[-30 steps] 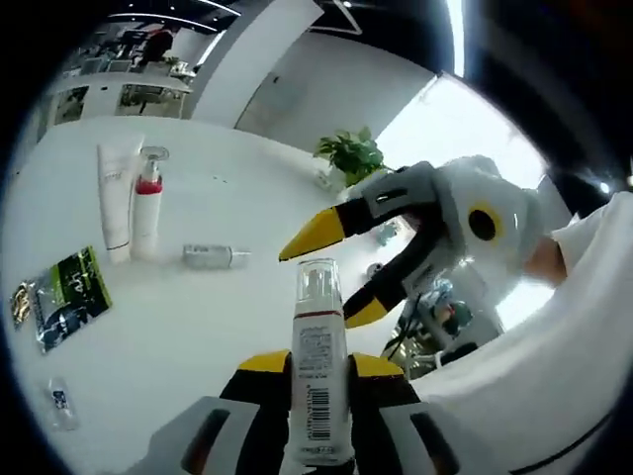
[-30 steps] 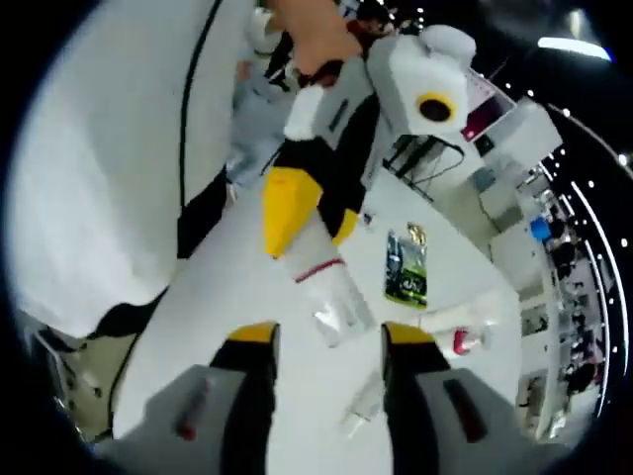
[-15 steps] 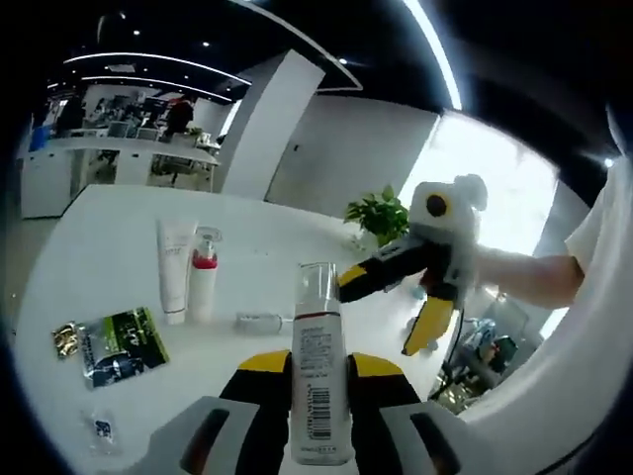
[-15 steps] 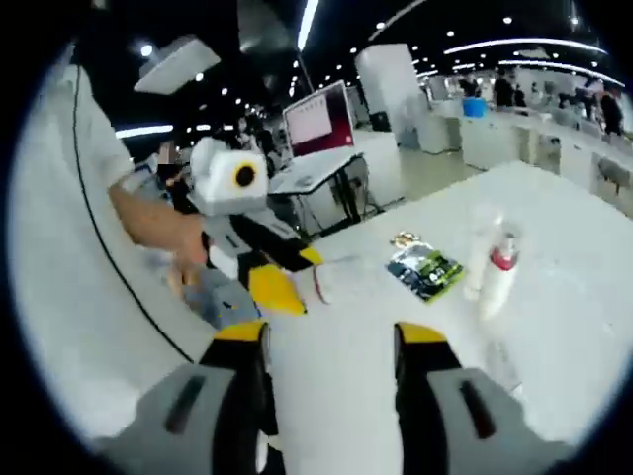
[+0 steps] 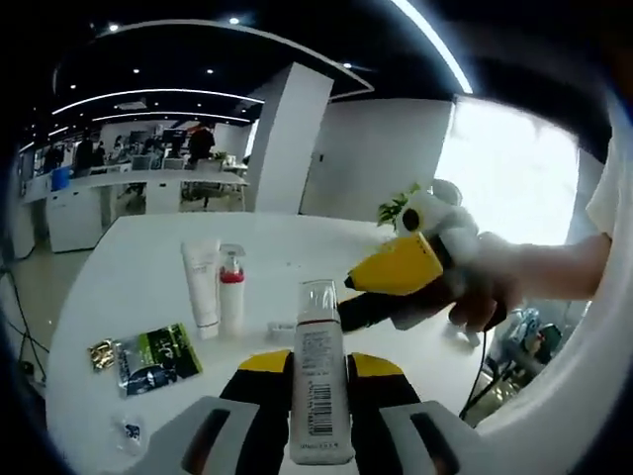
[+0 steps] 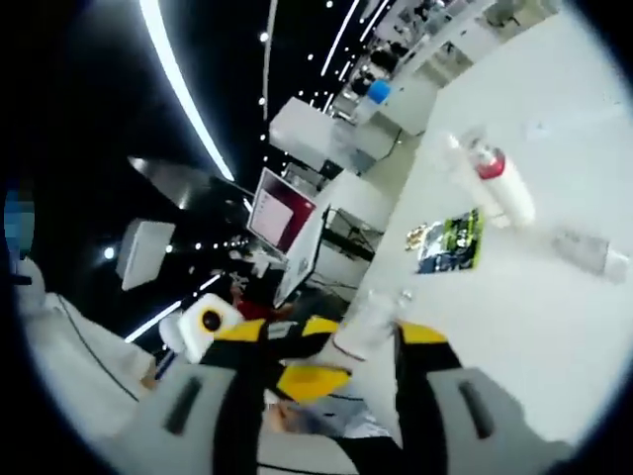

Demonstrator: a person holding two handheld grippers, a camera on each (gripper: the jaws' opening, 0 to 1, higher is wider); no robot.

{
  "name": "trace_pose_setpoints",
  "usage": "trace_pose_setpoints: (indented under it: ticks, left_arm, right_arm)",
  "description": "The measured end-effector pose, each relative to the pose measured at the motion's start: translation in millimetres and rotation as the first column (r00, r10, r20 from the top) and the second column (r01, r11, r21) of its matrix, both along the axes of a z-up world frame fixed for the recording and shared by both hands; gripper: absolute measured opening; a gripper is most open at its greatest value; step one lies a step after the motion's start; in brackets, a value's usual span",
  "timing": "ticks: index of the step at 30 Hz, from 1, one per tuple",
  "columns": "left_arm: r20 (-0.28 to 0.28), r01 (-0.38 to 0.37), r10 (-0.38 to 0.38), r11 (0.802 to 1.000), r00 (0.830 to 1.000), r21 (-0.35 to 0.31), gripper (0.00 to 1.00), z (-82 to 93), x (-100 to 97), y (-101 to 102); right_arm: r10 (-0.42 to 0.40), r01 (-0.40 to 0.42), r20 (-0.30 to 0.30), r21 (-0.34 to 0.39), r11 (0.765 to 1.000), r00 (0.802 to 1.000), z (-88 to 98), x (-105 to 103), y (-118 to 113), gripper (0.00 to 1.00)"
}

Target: Arrange the skincare products in the storage area until every visible bottle or jar stands upright without overlapping.

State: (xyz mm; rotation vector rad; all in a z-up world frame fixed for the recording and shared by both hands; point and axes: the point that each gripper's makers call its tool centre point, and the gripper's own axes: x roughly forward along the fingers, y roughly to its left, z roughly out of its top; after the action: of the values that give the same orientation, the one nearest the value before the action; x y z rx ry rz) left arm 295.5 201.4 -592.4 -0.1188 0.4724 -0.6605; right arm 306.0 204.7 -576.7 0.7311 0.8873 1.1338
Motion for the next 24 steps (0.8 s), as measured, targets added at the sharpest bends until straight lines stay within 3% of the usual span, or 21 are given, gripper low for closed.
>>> trace_pose_setpoints:
  ticks: [9,13,14,16,18,24]
  left_arm:
    - [0.059,-0.021,0.018,0.998,0.998,0.06,0.22,7.3,-3.5,-1]
    - [0.075,-0.051,0.047,0.997,0.996,0.058,0.22,11.7,-6.5,4]
    - [0.075,-0.058,0.054,0.997,0.996,0.06,0.22,11.9,-6.8,5]
    - [0.072,-0.072,0.067,0.995,0.995,0.063,0.22,11.2,-8.6,11]
    - [0.06,-0.082,0.078,0.995,0.995,0.064,0.22,9.4,-10.5,15]
    - [0.063,-0.093,0.087,0.991,0.994,0.094,0.22,4.4,-10.6,20]
  right_arm:
    - [-0.019,0.018,-0.049,-0.019,1.0,0.999,-12.3,-4,12,0.45]
    - [0.005,-0.009,-0.062,-0.059,0.998,0.998,-20.0,-10,20,0.3]
    - [0.01,-0.015,-0.096,-0.046,0.999,0.995,-18.9,-11,22,0.29]
    - [0.018,-0.022,-0.099,-0.037,0.999,0.995,-18.2,-11,26,0.28]
    - [0.049,-0.052,-0.078,-0.033,0.998,0.996,-13.6,-15,31,0.25]
    - [0.111,-0.105,0.066,-0.088,0.991,0.992,-6.8,-17,36,0.22]
